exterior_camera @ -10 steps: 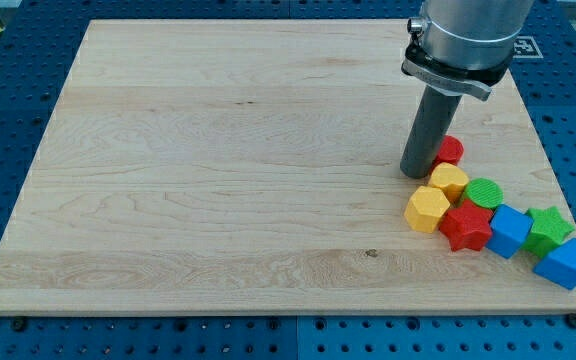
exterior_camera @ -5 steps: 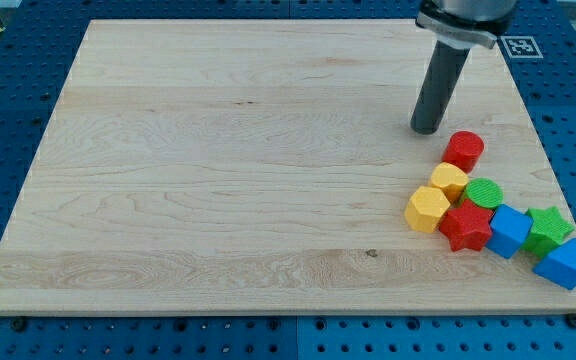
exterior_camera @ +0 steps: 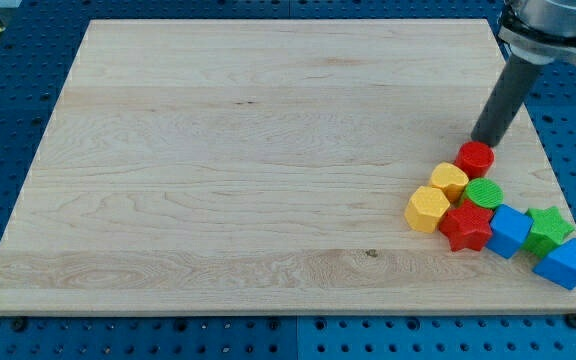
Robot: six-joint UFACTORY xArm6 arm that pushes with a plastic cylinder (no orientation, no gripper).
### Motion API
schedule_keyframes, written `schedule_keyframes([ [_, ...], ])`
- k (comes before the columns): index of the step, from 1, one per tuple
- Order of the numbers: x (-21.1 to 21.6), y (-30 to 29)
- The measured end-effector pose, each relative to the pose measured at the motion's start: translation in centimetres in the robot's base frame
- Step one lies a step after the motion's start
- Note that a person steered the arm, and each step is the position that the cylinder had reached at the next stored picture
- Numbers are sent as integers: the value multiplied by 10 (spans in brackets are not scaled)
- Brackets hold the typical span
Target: Move red circle to the group of blocks
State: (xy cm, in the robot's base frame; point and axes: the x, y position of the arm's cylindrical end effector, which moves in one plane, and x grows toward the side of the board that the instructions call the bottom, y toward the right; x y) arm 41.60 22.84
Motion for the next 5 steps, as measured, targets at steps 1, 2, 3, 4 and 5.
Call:
schedule_keyframes([
  [1, -12, -20],
  [2, -4, -34],
  [3, 25, -21],
  [4, 42, 1],
  [5, 40, 22],
])
